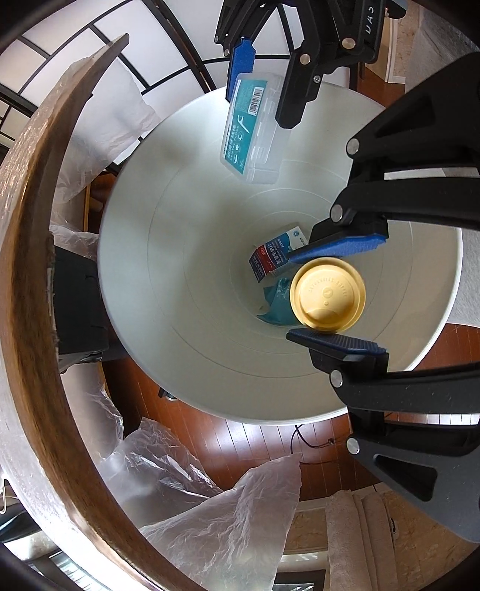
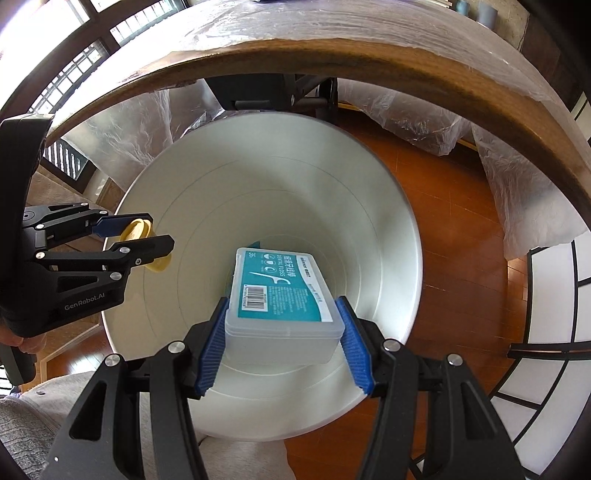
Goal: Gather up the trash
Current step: 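Open the left tool dropping the cup while the right tool drops the floss box into the bin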
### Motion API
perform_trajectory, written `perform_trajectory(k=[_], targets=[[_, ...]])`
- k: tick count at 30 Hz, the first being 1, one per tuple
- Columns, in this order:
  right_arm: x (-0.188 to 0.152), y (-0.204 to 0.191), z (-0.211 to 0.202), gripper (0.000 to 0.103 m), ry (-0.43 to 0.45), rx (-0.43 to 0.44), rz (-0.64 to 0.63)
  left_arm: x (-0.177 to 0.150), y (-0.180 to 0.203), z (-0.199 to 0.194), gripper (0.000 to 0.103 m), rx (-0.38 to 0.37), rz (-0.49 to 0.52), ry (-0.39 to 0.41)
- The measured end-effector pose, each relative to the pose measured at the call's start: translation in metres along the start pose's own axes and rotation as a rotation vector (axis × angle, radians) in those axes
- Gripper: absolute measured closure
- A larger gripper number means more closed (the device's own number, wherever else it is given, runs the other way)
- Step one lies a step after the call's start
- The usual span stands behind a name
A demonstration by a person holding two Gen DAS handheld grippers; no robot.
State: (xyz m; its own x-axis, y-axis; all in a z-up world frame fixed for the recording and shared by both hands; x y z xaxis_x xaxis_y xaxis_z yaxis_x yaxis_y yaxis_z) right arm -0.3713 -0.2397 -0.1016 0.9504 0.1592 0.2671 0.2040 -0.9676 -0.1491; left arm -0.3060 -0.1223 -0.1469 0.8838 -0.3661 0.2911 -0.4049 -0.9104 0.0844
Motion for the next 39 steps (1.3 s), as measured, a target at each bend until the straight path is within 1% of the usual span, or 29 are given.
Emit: perform_trajectory(k=[22,33,35,36,37,38,39], targets=[[0.000,0.003,0.002,0.047,-0.004,-0.010,0.010,0.003,-0.001,0.003,0.065,0.005,0.024,0.006],[-0.001,0.003,0.003,0.047,-0.005,-0.015,0.016,0.002,-0.002,0.007,0.065,0.003,0.032,-0.003],[-0.001,0.004,0.001,0.046,0.009,-0.014,0.020,0.003,-0.003,0.006,0.064,0.012,0.035,0.013],[0.000,0.005,-0.001,0.043,0.021,-0.015,0.030,0.004,-0.004,0.004,0.059,0.009,0.034,0.030],[0.000,0.008,-0.005,0.025,0.042,-0.027,0.050,0.005,-0.005,0.002,0.028,0.009,0.025,0.046],[0.001,0.010,-0.011,0.012,0.071,-0.025,0.071,0.006,-0.007,-0.001,0.011,0.019,0.011,0.062],[0.002,0.012,-0.017,0.010,0.093,-0.006,0.087,0.007,-0.009,-0.007,0.011,0.013,-0.003,0.099]])
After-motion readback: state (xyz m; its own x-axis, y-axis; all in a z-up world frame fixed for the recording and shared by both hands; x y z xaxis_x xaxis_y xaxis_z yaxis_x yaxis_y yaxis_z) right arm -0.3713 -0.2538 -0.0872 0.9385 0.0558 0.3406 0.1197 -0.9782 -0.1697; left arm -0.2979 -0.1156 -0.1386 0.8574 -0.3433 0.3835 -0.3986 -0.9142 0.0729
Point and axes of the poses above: each gripper's, at about its wrist camera, not at the fingertips, and z roughly the way its jaws point, y to its right, x to its top, the point moved 5 cm from there along z, roughly the way its jaws point, and after that the axes turned 1 degree about z, right-handed, at the moved point
